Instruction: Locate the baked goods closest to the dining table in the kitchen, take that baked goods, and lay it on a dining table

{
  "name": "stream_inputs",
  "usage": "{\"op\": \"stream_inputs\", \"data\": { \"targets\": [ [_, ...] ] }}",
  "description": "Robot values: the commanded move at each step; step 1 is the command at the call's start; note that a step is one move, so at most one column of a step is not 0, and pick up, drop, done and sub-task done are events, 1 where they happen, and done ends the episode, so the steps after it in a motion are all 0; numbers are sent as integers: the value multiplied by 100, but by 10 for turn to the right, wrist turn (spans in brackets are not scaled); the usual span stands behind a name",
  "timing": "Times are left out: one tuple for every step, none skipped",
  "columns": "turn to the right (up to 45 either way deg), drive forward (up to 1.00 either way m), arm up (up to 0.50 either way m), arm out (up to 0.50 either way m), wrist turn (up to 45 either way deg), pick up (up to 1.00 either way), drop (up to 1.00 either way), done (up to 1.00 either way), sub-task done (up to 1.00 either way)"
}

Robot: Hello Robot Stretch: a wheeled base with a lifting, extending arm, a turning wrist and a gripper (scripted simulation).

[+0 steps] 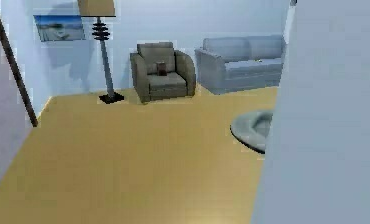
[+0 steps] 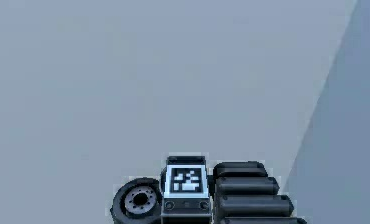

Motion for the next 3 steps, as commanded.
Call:
{"op": "stream_inputs", "data": {
  "targets": [
    [0,90,0,0,0,0,0,0,0],
    [270,0,0,0,0,0,0,0,0],
    [0,10,0,0,0,0,0,0,0]
  ]
}}
